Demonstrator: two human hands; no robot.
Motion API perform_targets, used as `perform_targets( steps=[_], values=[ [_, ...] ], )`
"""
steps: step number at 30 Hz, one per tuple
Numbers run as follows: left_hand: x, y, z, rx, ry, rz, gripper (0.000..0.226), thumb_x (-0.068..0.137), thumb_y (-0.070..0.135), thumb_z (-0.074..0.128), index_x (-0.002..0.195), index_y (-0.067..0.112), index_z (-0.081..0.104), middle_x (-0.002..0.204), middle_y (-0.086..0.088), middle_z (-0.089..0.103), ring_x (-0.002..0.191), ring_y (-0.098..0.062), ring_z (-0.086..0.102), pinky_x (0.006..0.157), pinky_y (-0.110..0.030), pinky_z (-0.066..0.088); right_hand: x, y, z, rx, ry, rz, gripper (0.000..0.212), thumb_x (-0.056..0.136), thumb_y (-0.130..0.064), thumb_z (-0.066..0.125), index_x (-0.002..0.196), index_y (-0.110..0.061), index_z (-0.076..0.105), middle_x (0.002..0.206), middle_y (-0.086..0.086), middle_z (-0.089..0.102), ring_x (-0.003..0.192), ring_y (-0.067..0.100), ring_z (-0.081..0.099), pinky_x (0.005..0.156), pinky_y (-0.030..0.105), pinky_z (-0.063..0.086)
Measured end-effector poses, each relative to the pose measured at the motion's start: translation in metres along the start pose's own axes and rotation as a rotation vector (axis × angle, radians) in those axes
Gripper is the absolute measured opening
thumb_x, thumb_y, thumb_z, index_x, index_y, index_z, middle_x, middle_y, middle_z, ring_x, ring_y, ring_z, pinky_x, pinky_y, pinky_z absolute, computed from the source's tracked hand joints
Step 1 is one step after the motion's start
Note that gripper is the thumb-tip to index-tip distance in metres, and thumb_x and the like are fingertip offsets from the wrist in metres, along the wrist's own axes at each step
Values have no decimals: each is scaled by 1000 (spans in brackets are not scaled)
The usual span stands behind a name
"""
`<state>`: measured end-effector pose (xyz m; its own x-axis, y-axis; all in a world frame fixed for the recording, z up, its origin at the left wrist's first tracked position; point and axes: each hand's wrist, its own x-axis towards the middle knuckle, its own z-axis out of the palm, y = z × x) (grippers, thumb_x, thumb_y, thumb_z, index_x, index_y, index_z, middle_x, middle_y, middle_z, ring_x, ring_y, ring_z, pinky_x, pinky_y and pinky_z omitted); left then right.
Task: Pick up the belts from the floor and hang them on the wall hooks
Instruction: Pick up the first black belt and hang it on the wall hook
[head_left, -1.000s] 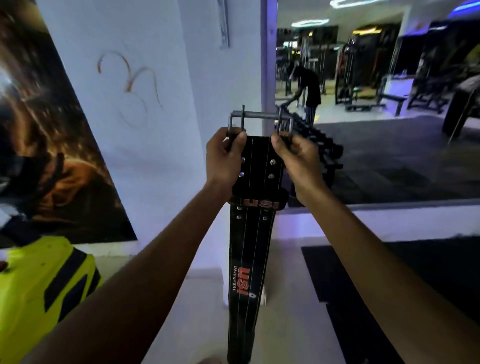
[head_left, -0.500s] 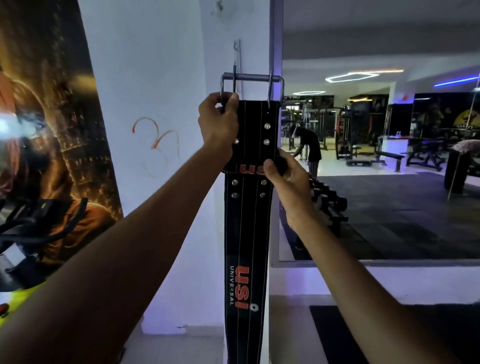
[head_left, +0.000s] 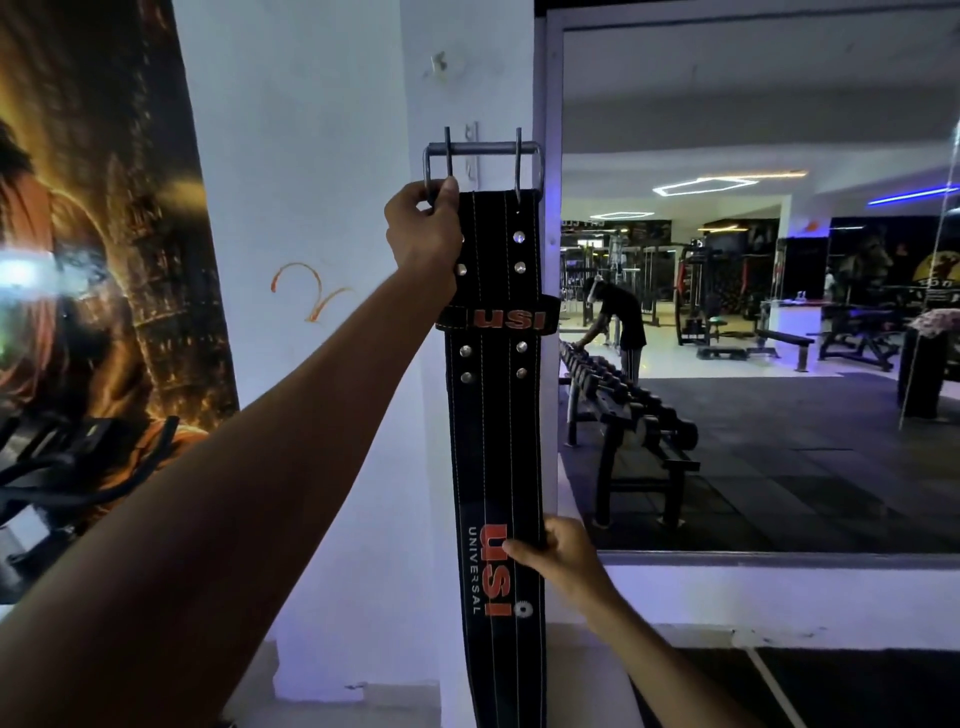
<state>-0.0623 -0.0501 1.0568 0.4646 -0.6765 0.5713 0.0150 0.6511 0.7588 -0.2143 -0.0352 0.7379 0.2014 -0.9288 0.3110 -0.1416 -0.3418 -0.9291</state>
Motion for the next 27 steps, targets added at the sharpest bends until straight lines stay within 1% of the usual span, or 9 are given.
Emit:
perform_targets(
  steps=[3,9,11,13,15,18,21,24,27],
  values=[
    [3,0,2,0,-5,-11,17,97,28,62,81,24,60,71,-2,59,52,-18,51,48,-24,43,19,-37,-11,-8,21,-38,24,75,-31,79,93,-17,70,83,1,73,77,15,68,70,23,55],
    [3,7,11,-10,-31,4,14,97,29,63,84,23,61,72,-3,59,52,-19,51,49,-22,40,65,-133,-31,216,224,-270,26,81,-15,77,104,-6,70,99,4,76,92,11,72,85,20,57],
    [3,12,14,-15,-46,10,12,96,28,63,86,22,62,73,-3,59,54,-19,52,50,-23,42,60,-120,-27,193,207,-244,17,82,-13,76,97,-7,70,95,6,76,85,13,70,78,21,55],
    [4,16,14,-27,-43,20,11,96,28,63,87,22,62,76,-4,60,56,-19,53,53,-26,44,43,-83,-18,151,157,-164,10,83,-14,75,82,-7,67,71,-5,73,66,6,63,62,15,51],
    [6,18,13,-32,-28,23,10,96,27,63,87,22,62,78,-5,60,56,-20,53,54,-27,45,21,-31,-7,60,93,-60,20,82,-17,76,73,-6,62,51,-11,60,49,1,52,50,13,42],
    [8,16,10,-36,-17,0,9,97,27,63,91,20,61,75,-4,59,51,-17,51,45,-22,41,-6,21,4,26,62,76,19,77,-20,81,88,-9,71,73,-3,76,73,12,71,65,19,53],
    [7,13,9,-34,-23,-5,10,98,26,62,91,20,61,76,-3,60,52,-16,52,43,-23,44,-5,18,-1,1,43,90,25,75,-23,82,94,-11,72,87,3,78,86,19,74,76,26,59],
    [8,13,8,-37,-23,-1,10,98,26,61,92,18,61,74,-3,59,50,-15,51,42,-22,43,5,-34,-14,26,33,33,40,71,-38,82,100,-14,70,93,0,76,89,15,72,73,15,56],
    [8,9,8,-38,-23,5,11,98,26,62,89,19,62,73,-3,59,52,-18,52,44,-23,43,30,-116,-32,144,197,-143,40,81,-36,74,114,-16,63,95,-10,70,85,2,67,70,7,52]
  ],
)
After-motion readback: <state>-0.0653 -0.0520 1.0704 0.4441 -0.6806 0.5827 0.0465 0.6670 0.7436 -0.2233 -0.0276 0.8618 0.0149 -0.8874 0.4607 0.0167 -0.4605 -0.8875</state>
